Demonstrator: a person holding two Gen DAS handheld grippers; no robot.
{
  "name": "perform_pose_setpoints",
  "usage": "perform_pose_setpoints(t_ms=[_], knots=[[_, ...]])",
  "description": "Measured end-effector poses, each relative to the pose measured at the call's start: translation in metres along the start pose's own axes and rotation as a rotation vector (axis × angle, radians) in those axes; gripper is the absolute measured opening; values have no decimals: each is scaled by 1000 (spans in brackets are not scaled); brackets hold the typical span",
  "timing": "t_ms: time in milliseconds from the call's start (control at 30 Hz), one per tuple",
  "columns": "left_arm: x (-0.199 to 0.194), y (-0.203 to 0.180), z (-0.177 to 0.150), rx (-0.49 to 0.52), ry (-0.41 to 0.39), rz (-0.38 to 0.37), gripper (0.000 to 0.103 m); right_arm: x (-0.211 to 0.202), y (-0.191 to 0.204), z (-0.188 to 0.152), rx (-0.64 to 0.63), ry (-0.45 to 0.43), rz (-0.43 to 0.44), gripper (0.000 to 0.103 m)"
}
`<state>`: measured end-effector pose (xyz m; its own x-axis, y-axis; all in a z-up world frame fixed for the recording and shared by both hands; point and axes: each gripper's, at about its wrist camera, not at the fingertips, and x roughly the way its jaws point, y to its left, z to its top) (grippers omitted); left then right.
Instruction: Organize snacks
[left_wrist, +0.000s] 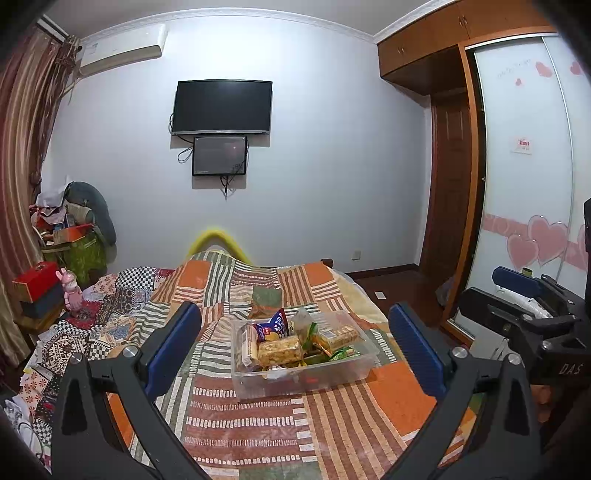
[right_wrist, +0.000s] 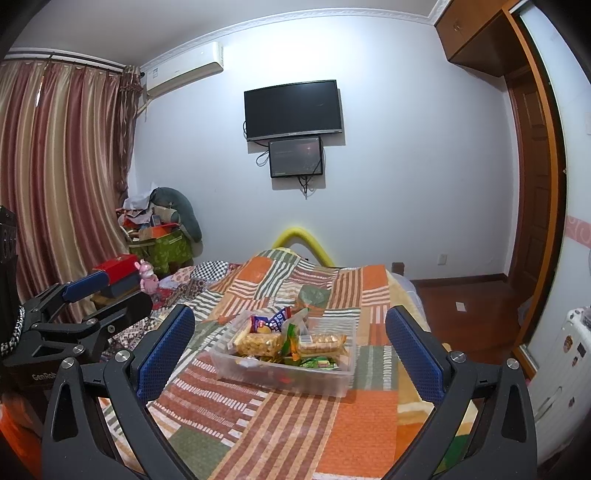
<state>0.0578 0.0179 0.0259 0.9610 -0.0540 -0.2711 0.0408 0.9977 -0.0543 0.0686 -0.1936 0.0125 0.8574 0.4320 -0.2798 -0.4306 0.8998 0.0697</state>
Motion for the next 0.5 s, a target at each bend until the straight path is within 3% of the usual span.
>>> perform_pose_setpoints(t_ms=[500], knots=[[-1,-1,1,-2,8,-28,103,1,0,1,0,-10,-6,103]])
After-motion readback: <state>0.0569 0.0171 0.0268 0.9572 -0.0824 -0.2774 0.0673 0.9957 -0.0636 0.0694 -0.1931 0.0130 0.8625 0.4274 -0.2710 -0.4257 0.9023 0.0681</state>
